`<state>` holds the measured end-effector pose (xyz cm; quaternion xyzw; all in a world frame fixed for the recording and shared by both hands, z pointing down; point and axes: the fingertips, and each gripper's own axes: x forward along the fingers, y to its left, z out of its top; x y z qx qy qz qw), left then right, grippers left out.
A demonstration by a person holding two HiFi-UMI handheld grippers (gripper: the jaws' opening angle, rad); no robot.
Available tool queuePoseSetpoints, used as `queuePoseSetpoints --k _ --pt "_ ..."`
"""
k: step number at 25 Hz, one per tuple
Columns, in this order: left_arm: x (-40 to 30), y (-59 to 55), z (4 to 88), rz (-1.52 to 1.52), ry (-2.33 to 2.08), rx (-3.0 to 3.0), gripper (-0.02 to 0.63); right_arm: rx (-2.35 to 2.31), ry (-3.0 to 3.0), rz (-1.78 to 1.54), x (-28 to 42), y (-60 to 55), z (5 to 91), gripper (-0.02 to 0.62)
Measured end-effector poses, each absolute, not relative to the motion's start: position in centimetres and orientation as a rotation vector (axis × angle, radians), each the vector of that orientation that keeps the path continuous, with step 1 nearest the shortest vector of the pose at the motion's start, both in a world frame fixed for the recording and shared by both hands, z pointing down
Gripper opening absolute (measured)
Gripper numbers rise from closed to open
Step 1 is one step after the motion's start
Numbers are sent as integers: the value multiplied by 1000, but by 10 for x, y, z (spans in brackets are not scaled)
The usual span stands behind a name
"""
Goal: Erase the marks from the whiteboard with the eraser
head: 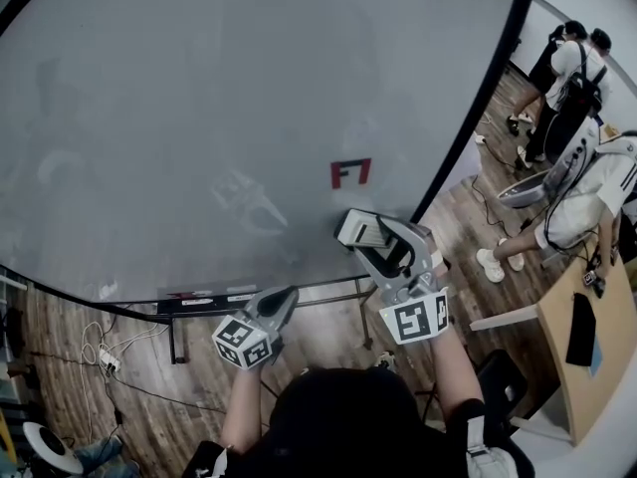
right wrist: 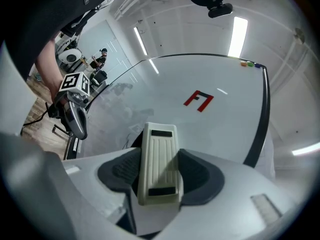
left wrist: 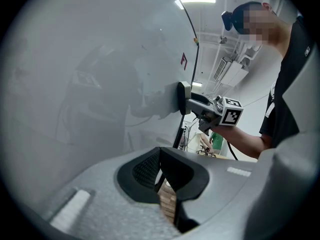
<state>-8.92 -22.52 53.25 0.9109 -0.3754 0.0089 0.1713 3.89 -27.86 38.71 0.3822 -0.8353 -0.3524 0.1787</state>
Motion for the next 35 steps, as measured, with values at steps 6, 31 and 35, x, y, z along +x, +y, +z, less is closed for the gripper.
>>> queuePoseSetpoints --k 6,31,35 --pt "-97 -222 533 34 -1065 2593 11 1048 -2418 -947 27 -275 396 241" --pt "-80 -196 532 71 -862 2674 11 1142 -2586 -425 48 -223 470 242" --pt "-81 -188 540 80 -811 2677 11 1171 -2577 -304 42 -206 501 242"
